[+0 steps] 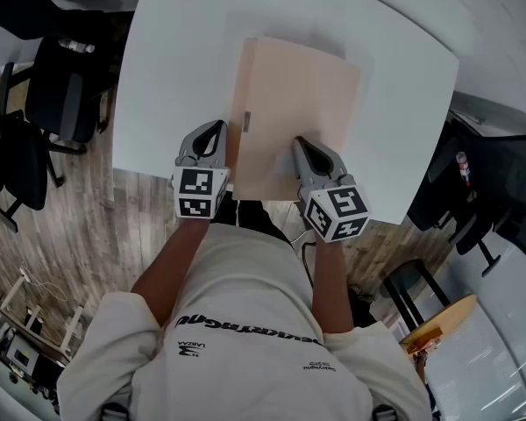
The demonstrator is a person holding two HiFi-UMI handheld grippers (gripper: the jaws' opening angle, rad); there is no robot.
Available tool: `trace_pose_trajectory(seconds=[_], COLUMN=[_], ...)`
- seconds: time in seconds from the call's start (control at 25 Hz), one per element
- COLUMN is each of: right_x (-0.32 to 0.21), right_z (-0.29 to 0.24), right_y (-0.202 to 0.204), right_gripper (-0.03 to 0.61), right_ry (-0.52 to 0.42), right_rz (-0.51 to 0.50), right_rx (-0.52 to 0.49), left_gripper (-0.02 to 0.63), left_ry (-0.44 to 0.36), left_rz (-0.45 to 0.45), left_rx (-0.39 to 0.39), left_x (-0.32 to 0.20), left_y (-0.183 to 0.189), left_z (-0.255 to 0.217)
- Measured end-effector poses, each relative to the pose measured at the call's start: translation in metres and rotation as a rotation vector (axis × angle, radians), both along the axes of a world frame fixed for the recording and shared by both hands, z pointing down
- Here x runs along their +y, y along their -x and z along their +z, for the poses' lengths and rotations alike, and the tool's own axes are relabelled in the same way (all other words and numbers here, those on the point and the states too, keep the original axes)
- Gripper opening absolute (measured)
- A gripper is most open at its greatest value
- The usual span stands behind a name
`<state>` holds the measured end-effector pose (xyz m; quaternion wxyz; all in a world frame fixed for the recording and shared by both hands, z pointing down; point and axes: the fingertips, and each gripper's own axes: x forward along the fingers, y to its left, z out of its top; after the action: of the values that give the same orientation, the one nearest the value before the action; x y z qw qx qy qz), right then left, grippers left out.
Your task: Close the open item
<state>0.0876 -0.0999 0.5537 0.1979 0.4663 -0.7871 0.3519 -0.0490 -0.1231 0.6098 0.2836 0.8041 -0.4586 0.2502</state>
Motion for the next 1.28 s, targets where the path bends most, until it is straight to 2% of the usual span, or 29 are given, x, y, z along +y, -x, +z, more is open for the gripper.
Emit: trace_pose_trajectory(seconds=[0.2,0.44,0.84,1.28], right_x=[-0.003,-0.002,-0.001,-0.002], right_z=[0.003,0.009,0.019,0.024], right_y=[0.004,0.006,0.008,0.011], right_gripper=[-0.002,-0.002,-0.002,-0.002], right_ry=[0.014,0.033,0.056,0.075], right_rz=[0.0,-0.009,-0.041,-0.057], right_rx=[0.014,0.035,0.095,0.098], left_gripper=[0.0,-0.002,-0.002,-0.002], left_ry=[-0.002,0.011,0.002,0.004], left_rz=[0.026,0.022,0.035,0.045], left_rx=[-0.038,-0.017,-0.032,-0.039], left_x=[-0.003,-0.004,-0.006,-0.005], left_y=[0.006,0.001,-0.001,-0.003], left_z=[0.009,0.01,0.013,0.014])
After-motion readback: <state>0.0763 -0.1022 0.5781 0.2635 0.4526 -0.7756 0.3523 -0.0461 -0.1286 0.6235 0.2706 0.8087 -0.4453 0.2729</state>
